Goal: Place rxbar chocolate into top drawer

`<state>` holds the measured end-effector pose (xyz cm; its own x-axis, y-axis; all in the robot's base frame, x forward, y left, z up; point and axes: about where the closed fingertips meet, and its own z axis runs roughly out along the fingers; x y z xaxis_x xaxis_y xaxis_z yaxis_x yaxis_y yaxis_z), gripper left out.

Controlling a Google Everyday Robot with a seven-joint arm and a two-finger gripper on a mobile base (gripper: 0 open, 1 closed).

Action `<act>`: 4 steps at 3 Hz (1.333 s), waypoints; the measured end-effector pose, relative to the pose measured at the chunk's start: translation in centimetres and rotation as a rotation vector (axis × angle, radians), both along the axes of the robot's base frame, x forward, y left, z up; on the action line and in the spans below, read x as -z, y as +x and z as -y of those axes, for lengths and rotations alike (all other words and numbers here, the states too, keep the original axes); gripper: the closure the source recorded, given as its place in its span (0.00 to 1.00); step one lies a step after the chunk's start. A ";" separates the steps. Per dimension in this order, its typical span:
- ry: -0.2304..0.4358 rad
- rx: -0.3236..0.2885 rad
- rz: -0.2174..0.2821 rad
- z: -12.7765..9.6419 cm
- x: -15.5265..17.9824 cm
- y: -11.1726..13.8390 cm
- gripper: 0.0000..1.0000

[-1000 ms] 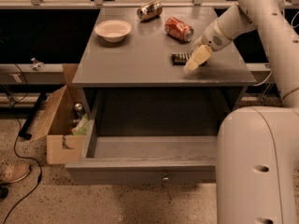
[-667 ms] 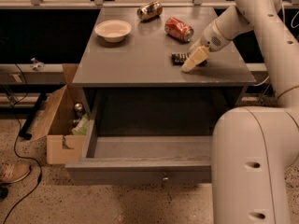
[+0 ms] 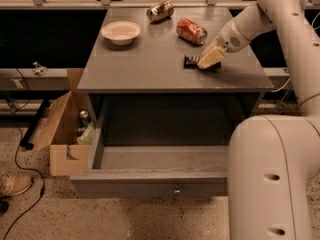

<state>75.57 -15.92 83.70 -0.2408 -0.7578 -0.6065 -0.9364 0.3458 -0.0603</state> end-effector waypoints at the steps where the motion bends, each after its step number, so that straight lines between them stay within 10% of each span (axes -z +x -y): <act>1: 0.046 -0.045 0.078 0.2 -3.4 -1.6 1.00; 3: 0.149 -0.116 0.260 0.6 -11.3 -9.5 1.00; 4: 0.145 -0.109 0.248 0.2 -10.3 -13.4 1.00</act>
Offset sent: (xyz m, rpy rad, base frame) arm -0.1592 0.0004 0.0953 0.1958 -0.2475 0.1349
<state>62.15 -16.10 94.02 0.0060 -0.6723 -0.7403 -0.9311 0.2662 -0.2493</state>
